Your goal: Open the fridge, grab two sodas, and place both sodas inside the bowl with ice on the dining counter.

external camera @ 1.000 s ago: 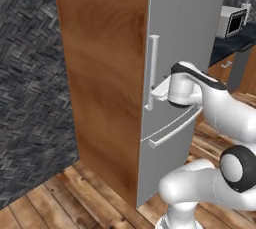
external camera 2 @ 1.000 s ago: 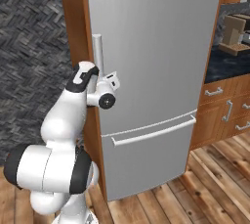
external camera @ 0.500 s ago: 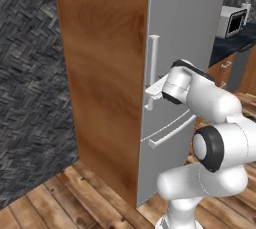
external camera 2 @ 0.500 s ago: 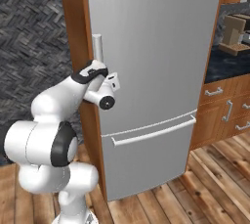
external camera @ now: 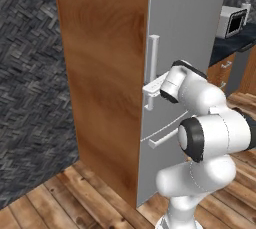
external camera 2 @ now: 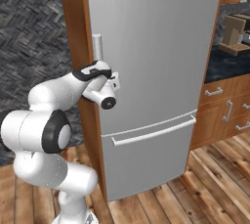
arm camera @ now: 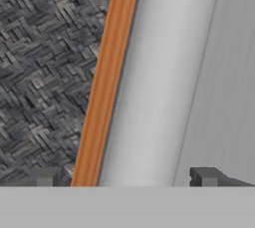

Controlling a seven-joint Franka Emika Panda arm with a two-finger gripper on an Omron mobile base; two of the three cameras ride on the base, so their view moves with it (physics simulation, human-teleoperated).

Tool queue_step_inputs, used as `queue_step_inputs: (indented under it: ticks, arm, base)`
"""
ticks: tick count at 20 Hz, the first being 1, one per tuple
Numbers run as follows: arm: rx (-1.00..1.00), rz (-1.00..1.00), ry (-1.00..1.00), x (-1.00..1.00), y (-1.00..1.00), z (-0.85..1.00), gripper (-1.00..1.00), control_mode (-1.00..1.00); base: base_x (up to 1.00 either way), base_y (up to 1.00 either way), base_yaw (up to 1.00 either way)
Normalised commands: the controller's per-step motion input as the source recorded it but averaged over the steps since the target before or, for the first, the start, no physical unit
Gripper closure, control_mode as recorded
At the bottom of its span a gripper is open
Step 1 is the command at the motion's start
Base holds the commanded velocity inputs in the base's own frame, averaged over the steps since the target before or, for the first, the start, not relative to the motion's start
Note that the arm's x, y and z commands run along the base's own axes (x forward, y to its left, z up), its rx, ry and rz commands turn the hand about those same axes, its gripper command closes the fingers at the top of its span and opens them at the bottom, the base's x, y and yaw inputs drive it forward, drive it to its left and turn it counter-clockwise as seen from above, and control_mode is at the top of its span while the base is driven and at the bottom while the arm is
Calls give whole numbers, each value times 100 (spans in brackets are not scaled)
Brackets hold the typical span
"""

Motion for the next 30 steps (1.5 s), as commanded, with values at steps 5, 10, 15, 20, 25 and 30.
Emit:
queue_step_inputs:
  ticks: [5, 10, 15, 20, 25, 30]
  arm:
    - [5, 6, 1, 39, 0, 16, -100, -100]
    - [1, 5, 2, 42, 4, 5, 100, -100]
    - [0, 1, 3, 15, 3, 0, 100, -100]
    - [1, 0, 0, -20, -17, 0, 100, -100]
    - [5, 0, 0, -65, -55, 10, 100, -100]
    - [9, -1, -1, -89, -69, 29, 100, -100]
  base:
    - [0, 0, 0]
    - [0, 0, 0]
    - [0, 0, 0]
    - [0, 0, 0]
    - [0, 0, 0]
    - [0, 0, 0]
